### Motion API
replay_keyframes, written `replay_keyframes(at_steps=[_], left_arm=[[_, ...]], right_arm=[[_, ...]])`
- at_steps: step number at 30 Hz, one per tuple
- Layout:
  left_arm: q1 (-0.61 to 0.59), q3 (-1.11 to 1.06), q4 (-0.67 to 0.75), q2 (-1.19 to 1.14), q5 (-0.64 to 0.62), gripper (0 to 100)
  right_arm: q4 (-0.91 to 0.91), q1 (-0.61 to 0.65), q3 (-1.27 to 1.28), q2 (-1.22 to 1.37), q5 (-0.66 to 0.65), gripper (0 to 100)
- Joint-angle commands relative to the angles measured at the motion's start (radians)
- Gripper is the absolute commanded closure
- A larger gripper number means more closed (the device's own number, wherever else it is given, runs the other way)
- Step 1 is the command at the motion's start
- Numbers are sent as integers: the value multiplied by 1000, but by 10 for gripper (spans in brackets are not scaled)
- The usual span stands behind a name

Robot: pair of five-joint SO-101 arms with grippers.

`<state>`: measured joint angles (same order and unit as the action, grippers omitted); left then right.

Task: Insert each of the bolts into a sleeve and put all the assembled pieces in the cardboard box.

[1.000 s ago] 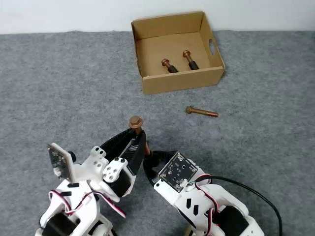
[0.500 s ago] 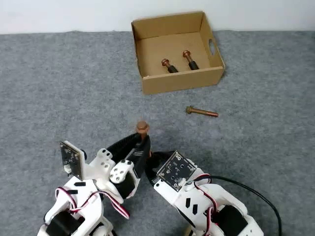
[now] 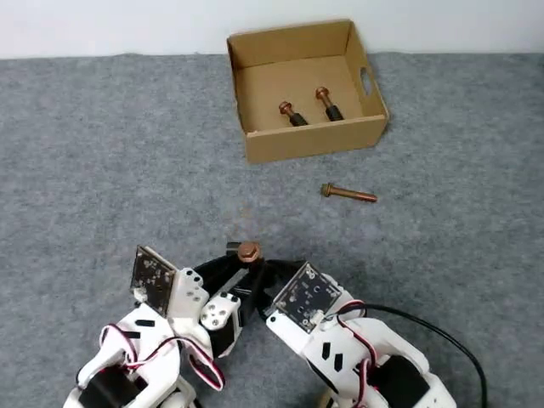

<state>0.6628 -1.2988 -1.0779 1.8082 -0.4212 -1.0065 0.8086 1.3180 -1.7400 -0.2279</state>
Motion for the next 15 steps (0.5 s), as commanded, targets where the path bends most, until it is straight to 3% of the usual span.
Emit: replay_keyframes(at_steps=[1, 5, 11, 15], left_arm=[[25, 13, -6, 2, 15, 995], [55, 13, -43, 2, 18, 986], [52, 18, -80, 2, 51, 852], [-2, 42, -87, 0, 55, 841]], right_arm=[[28, 2, -72, -12, -32, 990], [28, 2, -72, -12, -34, 990], [28, 1, -72, -12, -35, 990], [28, -47, -72, -12, -35, 990]])
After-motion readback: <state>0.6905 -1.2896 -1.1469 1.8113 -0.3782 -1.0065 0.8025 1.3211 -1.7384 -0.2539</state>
